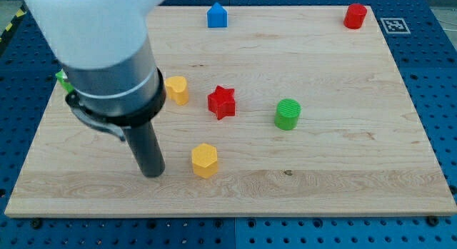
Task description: Move the red star above the green circle
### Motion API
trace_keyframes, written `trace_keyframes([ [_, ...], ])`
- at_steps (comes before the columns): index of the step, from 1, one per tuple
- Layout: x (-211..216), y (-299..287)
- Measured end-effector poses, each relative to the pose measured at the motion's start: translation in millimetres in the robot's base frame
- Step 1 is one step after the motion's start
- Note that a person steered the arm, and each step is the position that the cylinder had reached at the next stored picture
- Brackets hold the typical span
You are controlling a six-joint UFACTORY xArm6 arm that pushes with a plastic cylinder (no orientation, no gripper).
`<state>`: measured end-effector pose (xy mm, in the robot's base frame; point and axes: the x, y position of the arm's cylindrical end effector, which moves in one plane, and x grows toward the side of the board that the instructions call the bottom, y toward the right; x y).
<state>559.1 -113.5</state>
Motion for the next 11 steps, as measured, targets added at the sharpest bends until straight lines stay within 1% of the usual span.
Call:
trace_keyframes([
  [1, -10.8, 37.2],
  [2, -38.3, 55.0],
  [3, -54.0, 55.0],
  [4, -60.8, 64.3],
  [6, -106.7, 82.3],
  [8, -118.5, 153.4],
  [10, -119.1, 165.7],
  [11, -119.1, 182.3],
])
